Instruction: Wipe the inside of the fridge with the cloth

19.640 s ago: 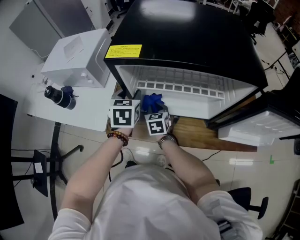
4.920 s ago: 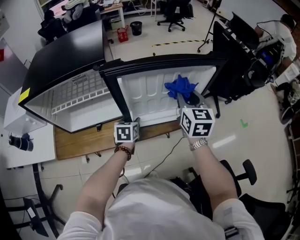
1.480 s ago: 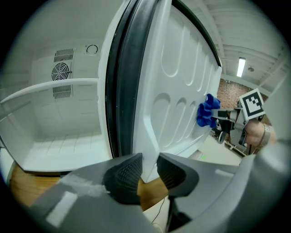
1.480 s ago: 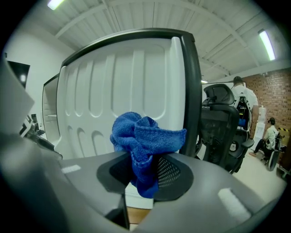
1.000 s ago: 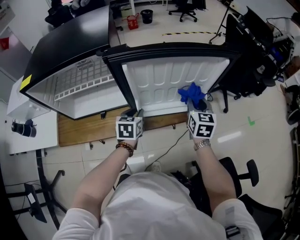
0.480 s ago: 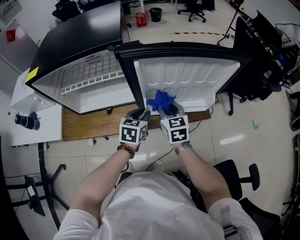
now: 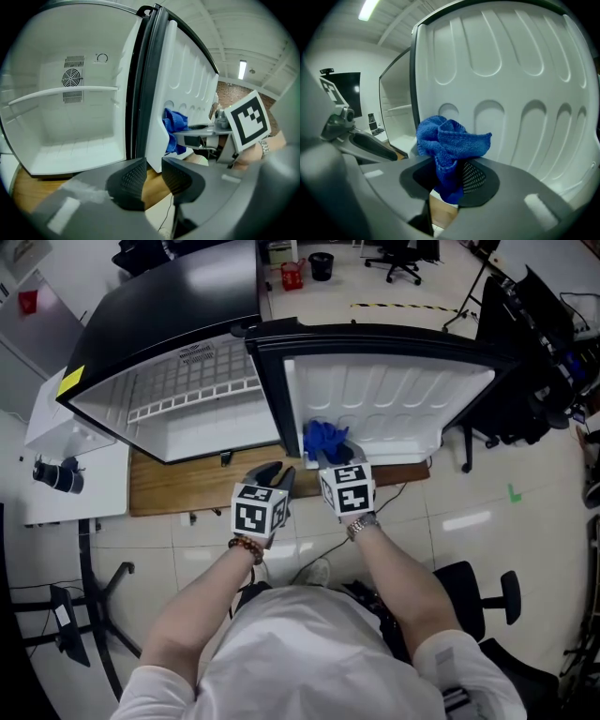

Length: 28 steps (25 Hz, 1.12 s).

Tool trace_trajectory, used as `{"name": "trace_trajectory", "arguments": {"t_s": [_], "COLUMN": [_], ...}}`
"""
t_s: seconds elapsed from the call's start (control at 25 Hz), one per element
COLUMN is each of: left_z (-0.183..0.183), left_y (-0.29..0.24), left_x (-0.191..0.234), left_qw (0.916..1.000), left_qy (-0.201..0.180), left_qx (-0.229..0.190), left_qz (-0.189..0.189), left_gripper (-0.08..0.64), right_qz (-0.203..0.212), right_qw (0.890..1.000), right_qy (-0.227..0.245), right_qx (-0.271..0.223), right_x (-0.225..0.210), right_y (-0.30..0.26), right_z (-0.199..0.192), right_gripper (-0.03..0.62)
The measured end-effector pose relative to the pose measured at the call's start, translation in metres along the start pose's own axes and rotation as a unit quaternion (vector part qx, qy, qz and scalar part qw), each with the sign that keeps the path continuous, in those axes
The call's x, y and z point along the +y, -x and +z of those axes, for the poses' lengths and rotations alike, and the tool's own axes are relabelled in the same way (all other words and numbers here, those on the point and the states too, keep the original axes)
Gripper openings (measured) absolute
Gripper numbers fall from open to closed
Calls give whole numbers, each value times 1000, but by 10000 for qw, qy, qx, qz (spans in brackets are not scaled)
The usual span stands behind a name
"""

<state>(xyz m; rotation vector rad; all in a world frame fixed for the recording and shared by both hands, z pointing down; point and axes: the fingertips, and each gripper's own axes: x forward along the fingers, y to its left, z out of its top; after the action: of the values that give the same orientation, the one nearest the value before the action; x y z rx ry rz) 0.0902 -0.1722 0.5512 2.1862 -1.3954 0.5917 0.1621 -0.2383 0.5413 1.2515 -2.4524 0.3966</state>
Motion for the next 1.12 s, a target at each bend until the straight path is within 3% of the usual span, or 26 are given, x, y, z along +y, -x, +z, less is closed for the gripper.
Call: {"name": "trace_trajectory", "arguments": {"t_s": [0.4,1.12], "left_z": [-4,0], "left_y": [-5,-18], "left_x": [-2,-23], "left_qw": [10000,9998], "left_qy": [-27,-165], "left_qx": [39,64], "left_qz": [-2,-96], "left_gripper": [104,104], "right_qz": [-443,-1582], "right_qw": [9990,9866], "right_qy": [-99,-391], "right_qx": [-5,32], "right_x": [-37,-161], "right_y": [16,75], "right_z": [-8,-29], "right_gripper": [106,106]}}
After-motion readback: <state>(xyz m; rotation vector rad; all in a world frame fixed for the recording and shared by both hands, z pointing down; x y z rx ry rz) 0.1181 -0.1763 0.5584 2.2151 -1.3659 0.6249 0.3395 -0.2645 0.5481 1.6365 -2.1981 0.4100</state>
